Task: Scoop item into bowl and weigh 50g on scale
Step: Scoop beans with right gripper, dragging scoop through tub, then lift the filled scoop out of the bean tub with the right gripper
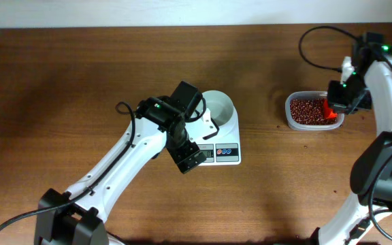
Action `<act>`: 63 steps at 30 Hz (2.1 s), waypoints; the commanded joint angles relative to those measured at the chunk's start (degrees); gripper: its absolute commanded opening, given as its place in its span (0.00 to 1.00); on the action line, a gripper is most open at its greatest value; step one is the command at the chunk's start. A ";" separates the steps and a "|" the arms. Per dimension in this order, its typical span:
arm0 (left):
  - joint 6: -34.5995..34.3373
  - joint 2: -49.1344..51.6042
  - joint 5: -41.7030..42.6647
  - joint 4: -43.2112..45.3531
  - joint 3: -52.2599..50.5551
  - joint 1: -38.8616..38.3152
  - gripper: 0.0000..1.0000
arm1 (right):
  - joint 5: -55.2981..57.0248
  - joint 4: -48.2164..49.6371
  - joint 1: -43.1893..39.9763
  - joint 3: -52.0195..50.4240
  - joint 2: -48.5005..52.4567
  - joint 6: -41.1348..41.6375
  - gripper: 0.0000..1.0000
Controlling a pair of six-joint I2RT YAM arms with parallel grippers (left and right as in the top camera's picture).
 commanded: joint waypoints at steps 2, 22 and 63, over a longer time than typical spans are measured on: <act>0.52 0.50 -0.22 0.07 -0.37 0.35 0.99 | -3.69 1.84 -1.07 0.90 0.11 -2.12 0.04; 0.52 0.50 -0.22 0.07 -0.37 0.35 0.99 | -19.19 10.62 -1.70 -9.64 0.33 -6.69 0.04; 0.52 0.50 -0.22 0.07 -0.37 0.35 0.99 | -49.79 1.03 -19.76 -12.24 0.31 -14.01 0.04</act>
